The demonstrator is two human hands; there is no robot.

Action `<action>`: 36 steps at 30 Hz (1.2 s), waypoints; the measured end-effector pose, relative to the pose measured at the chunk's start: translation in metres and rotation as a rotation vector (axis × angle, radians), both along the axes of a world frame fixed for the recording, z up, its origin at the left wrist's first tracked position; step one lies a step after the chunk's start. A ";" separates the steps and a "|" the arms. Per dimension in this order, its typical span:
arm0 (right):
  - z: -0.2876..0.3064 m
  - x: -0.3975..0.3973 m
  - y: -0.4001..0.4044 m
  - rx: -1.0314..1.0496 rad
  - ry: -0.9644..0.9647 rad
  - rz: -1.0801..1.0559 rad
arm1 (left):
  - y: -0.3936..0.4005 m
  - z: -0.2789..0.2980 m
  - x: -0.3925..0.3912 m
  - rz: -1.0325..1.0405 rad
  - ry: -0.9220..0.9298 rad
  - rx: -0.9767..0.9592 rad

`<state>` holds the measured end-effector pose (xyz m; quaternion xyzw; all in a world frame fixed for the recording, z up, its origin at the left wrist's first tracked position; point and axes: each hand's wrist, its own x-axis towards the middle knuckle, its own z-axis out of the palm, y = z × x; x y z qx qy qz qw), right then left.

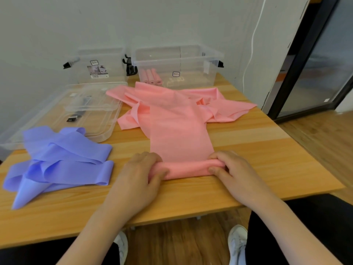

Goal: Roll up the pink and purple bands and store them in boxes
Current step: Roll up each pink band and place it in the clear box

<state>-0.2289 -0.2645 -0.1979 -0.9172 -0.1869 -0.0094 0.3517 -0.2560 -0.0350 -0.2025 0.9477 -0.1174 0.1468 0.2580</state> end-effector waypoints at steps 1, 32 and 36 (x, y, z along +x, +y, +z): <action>0.001 0.000 0.001 -0.001 0.002 0.002 | 0.001 -0.001 0.001 -0.026 0.001 0.032; 0.000 -0.002 0.000 -0.031 -0.109 0.026 | -0.003 0.001 -0.001 -0.016 0.025 -0.093; -0.001 0.000 0.003 -0.008 -0.105 -0.027 | -0.001 0.001 0.001 -0.069 0.008 -0.021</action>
